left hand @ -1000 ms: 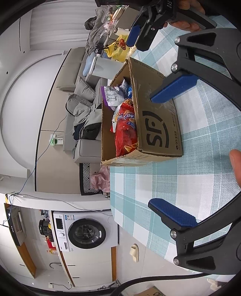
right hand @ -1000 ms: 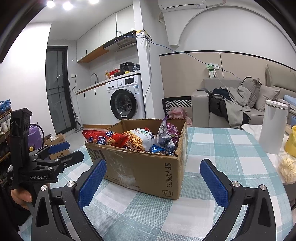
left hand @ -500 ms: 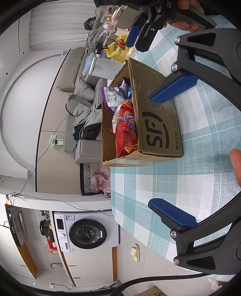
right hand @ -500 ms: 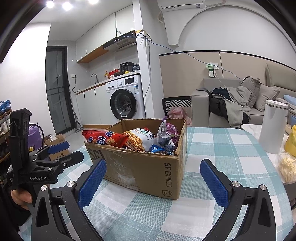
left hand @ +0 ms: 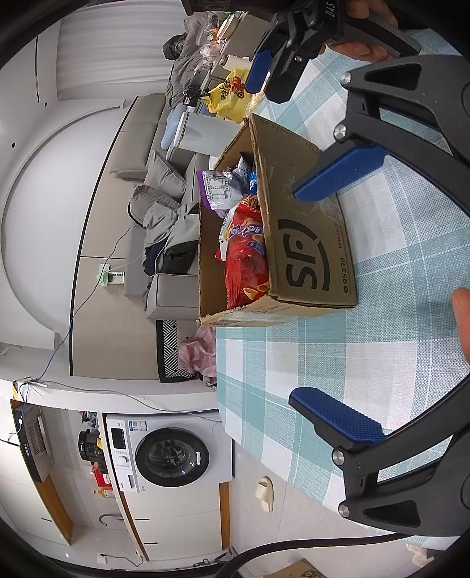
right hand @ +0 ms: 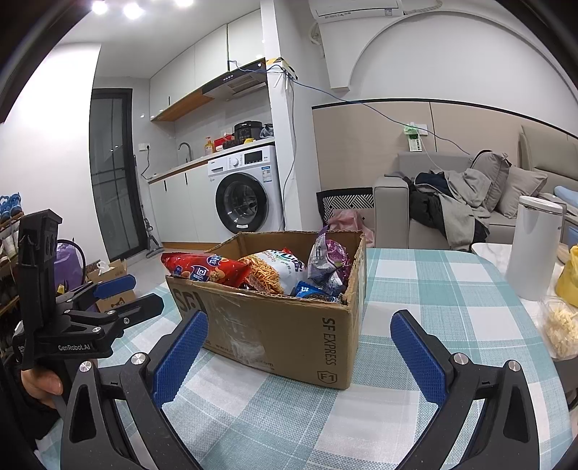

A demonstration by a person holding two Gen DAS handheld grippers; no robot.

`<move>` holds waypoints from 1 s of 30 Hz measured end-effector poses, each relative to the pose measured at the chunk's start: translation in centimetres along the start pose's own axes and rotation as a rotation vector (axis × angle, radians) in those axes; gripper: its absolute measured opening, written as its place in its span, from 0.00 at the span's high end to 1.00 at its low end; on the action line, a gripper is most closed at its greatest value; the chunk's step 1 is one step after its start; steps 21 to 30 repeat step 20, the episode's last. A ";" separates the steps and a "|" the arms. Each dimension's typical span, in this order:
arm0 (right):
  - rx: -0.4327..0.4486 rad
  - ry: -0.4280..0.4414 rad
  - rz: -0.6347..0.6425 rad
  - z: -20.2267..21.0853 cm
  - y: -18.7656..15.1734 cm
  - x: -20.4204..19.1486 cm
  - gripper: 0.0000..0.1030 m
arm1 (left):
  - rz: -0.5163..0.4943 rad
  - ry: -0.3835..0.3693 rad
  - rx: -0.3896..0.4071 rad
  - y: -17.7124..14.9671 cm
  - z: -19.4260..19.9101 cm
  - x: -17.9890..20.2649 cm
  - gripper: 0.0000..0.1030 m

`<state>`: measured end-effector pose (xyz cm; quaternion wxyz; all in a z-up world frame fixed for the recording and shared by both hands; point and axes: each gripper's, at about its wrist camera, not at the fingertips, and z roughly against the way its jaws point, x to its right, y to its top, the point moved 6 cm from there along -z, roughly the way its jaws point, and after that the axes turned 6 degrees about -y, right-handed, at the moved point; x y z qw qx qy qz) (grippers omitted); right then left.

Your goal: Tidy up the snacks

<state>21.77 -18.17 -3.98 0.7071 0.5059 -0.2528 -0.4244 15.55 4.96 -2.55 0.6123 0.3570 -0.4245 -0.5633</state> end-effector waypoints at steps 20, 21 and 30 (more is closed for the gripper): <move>-0.001 0.002 0.005 0.0 0.0 -0.2 0.00 | -0.004 -0.003 0.006 0.1 0.1 -0.1 0.00; -0.001 0.002 0.005 0.0 0.0 -0.2 0.00 | -0.004 -0.003 0.006 0.1 0.1 -0.1 0.00; -0.001 0.002 0.005 0.0 0.0 -0.2 0.00 | -0.004 -0.003 0.006 0.1 0.1 -0.1 0.00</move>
